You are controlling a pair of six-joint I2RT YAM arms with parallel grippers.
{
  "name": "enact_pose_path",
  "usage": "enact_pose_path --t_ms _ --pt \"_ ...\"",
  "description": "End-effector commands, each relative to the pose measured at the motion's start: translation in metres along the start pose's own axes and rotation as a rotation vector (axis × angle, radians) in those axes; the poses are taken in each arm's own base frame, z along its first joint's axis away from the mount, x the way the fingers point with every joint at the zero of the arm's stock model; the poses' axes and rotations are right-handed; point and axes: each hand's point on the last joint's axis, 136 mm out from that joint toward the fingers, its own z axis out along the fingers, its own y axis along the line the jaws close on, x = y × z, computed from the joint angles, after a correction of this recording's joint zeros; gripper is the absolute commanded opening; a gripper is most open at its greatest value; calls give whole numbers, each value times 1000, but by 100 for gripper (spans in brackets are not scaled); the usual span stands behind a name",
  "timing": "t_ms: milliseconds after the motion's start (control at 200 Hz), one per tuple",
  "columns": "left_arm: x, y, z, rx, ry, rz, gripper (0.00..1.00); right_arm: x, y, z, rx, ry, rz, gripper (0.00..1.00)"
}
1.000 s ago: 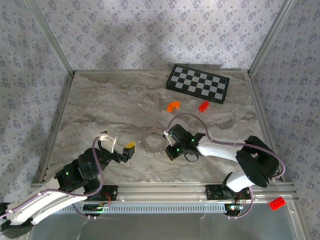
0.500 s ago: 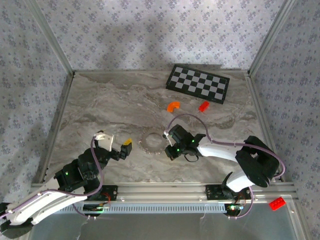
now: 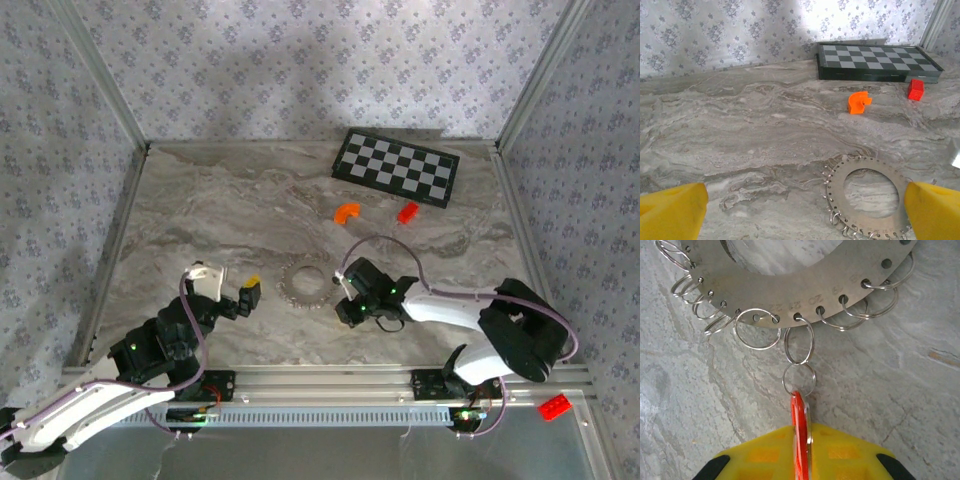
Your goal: Put the keys on the keyring
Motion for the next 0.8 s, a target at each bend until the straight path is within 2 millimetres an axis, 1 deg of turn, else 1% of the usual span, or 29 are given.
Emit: enact_pose_path --t_ms 0,85,155,275,385,460,540,560,575,595,615,625,720,795 --pt "0 11 -3 -46 0 -24 100 -1 -1 -9 17 -43 7 18" --pt "-1 16 -4 -71 -2 -23 100 -2 -4 -18 32 -82 5 24" --pt "-2 20 -5 -93 -3 -14 100 -6 -6 -28 47 -125 2 34" --pt "-3 28 -3 -137 -9 -7 100 -13 -13 -48 83 -214 -12 44" --pt "-1 41 -1 -208 -15 9 100 -20 -26 -70 157 -309 -10 55" --pt "1 45 3 -238 -21 47 100 -19 -35 -85 194 -360 12 63" --pt "3 55 8 -316 -34 84 100 -19 -48 -100 249 -424 8 66" --pt "3 58 10 -340 -35 94 100 -19 -52 -104 269 -442 13 70" --pt "4 61 11 -358 -31 102 100 -19 -57 -106 287 -450 17 74" --pt "4 63 12 -380 -30 108 100 -19 -62 -111 309 -467 26 84" --pt "5 66 14 -400 -25 116 100 -20 -67 -115 330 -484 33 98" --pt "5 67 14 -409 -23 120 100 -19 -69 -117 341 -488 36 100" --pt "14 76 24 -473 32 165 100 -17 -96 -141 464 -539 90 99" --pt "18 83 27 -507 60 186 100 -13 -116 -162 540 -602 199 100"
